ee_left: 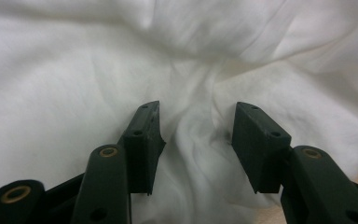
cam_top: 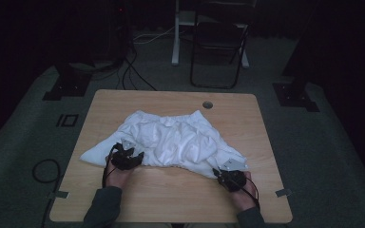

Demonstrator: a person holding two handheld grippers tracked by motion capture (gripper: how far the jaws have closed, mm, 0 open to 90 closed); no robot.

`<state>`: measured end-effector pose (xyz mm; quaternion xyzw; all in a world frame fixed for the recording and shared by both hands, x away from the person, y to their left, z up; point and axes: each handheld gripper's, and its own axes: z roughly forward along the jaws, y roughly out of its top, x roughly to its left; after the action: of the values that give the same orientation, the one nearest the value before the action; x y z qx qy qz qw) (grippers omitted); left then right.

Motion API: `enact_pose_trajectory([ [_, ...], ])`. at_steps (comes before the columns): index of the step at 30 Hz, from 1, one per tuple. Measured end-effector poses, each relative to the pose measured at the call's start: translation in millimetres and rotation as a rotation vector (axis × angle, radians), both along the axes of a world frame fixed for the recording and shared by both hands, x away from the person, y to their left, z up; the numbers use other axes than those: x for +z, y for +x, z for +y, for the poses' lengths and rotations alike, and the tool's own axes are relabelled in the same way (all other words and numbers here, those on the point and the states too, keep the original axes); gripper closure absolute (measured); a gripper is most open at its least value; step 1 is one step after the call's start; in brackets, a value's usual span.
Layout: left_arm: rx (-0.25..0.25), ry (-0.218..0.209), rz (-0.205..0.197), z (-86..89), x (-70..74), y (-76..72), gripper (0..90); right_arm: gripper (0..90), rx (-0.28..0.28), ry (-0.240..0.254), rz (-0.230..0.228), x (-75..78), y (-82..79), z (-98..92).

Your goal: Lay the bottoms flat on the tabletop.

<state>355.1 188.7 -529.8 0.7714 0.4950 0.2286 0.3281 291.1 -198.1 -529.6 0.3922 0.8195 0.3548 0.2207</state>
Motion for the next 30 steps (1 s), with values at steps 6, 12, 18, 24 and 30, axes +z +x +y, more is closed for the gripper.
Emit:
enact_pose_trajectory([
  [6, -0.021, -0.046, -0.074, -0.1, 26.0, -1.1, 45.0, 47.4, -0.01, 0.061, -0.037, 24.9, 1.9, -1.6],
  [12, -0.055, -0.058, -0.107, -15.7, 46.0, 10.3, 36.8, 39.4, -0.042, 0.126, -0.075, 55.4, 22.5, 7.1],
  [18, -0.083, -0.036, -0.106, -41.6, 51.1, 29.5, 29.6, 36.6, -0.093, 0.156, -0.034, 60.8, 60.7, 30.7],
  [24, -0.103, -0.047, -0.057, -65.7, 39.3, 47.0, 22.7, 35.3, -0.139, 0.165, 0.025, 53.0, 99.1, 59.1],
  [30, -0.101, -0.017, 0.008, -77.8, 26.2, 57.0, 42.5, 37.9, -0.153, 0.119, 0.109, 35.7, 120.3, 77.3],
])
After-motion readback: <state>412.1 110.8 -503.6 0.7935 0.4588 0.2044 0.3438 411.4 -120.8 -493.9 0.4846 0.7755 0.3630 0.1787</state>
